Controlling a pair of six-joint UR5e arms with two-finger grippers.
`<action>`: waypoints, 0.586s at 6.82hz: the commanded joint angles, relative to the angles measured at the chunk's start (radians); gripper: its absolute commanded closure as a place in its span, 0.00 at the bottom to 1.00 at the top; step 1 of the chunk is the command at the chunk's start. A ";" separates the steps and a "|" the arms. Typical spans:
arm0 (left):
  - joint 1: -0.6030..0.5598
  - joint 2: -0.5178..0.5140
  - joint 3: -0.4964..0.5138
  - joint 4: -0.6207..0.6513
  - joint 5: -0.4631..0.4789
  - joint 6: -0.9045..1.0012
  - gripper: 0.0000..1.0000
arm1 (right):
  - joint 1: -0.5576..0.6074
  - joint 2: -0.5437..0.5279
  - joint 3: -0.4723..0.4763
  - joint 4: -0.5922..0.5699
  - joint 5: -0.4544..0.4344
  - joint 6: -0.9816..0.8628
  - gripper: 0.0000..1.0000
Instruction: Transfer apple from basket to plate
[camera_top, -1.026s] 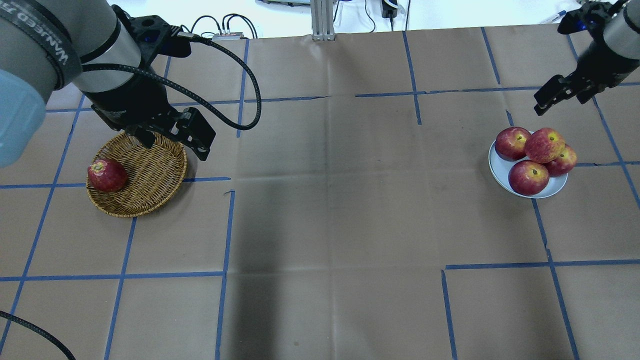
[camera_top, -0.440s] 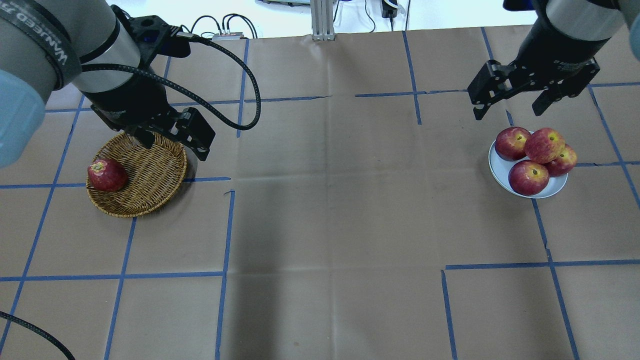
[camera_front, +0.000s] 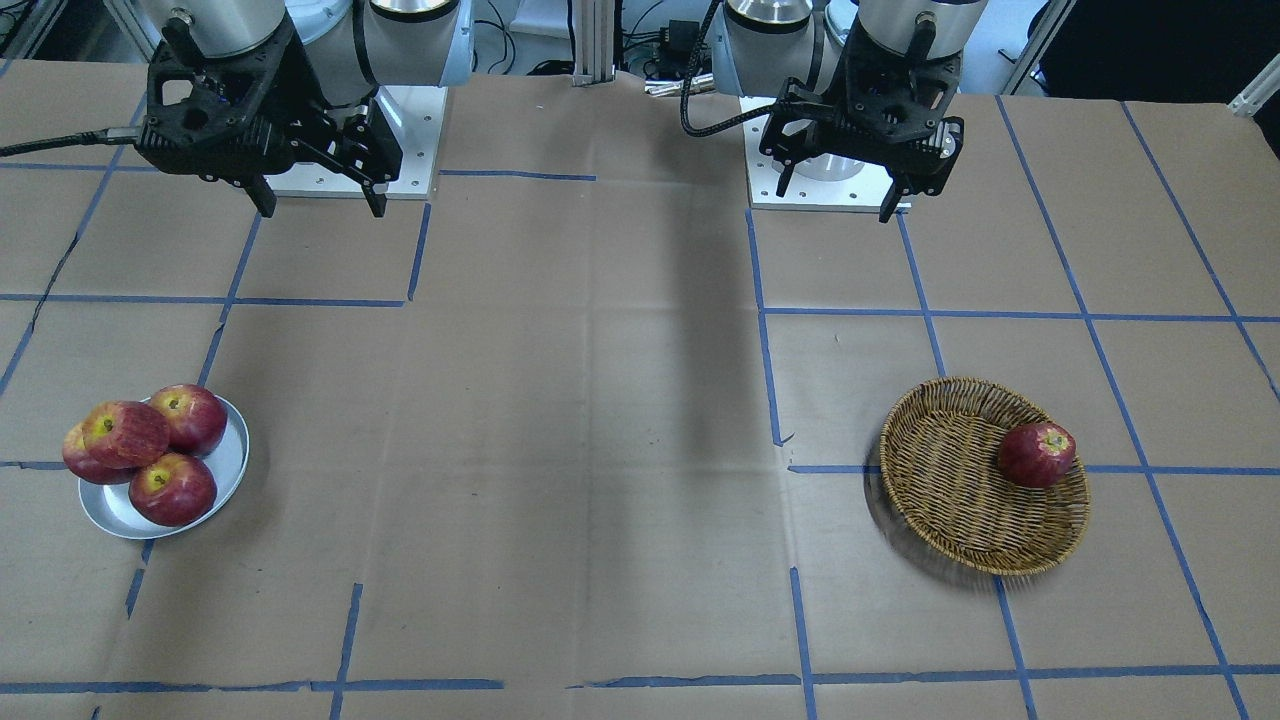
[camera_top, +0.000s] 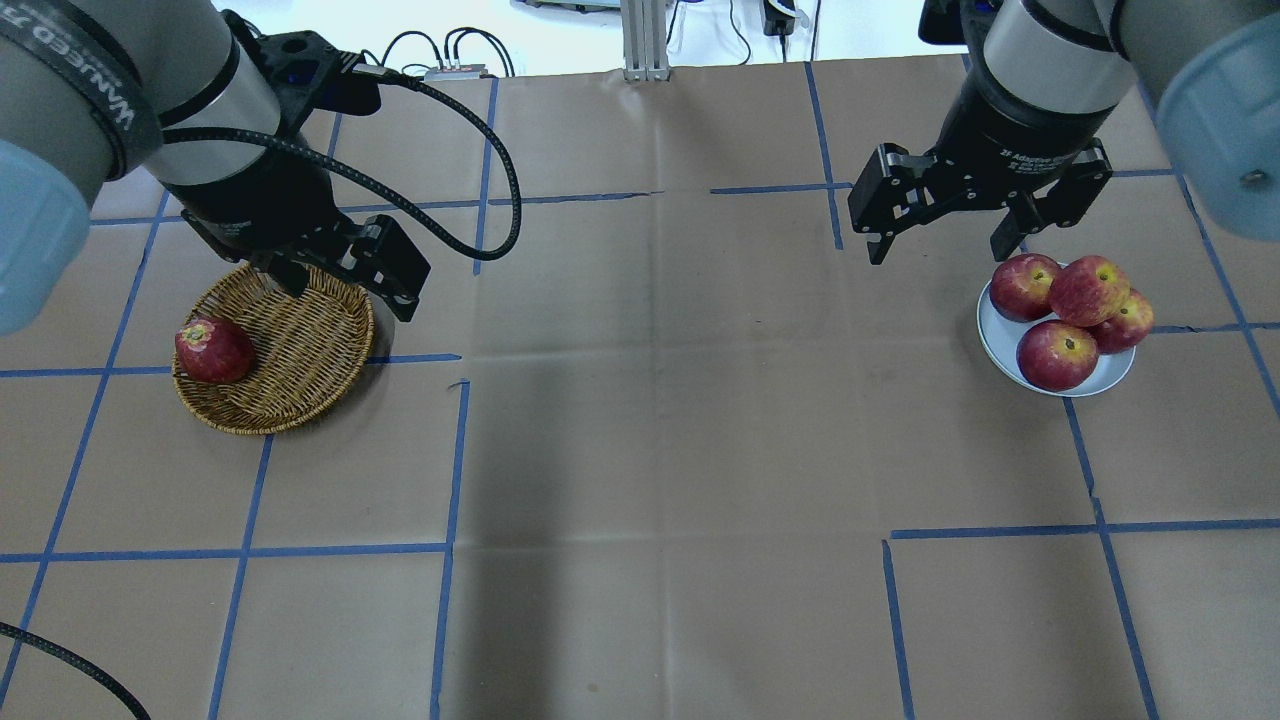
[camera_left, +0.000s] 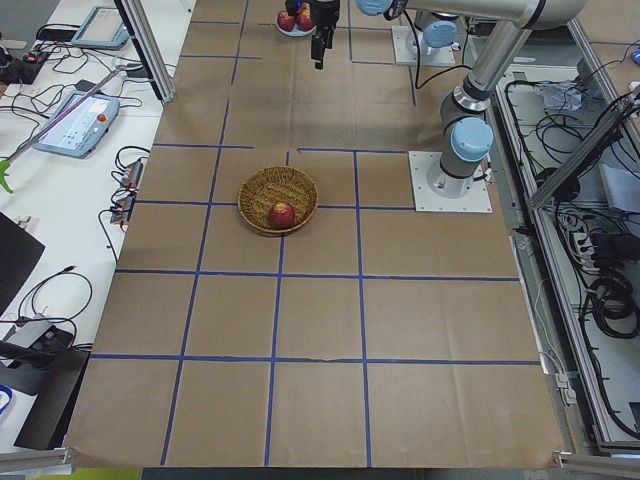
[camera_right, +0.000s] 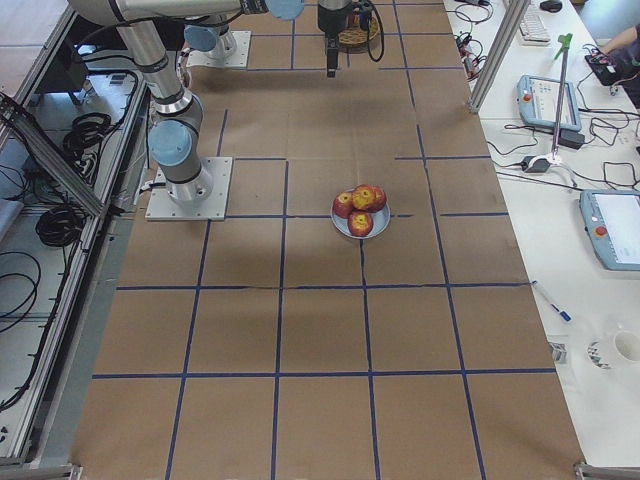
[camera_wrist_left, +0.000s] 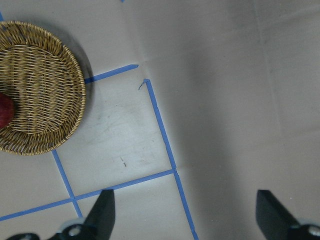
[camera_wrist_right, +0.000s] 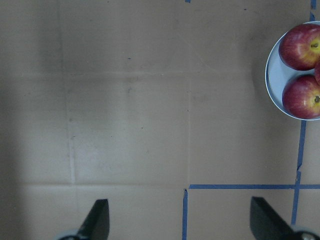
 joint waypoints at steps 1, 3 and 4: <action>0.000 0.001 0.000 0.000 0.000 0.000 0.01 | 0.000 0.028 0.002 -0.025 -0.047 -0.049 0.00; 0.000 0.003 -0.003 0.000 -0.001 0.000 0.01 | 0.000 0.028 0.002 -0.025 -0.046 -0.043 0.00; 0.000 0.003 -0.003 0.000 -0.001 0.000 0.01 | 0.000 0.028 0.002 -0.025 -0.046 -0.043 0.00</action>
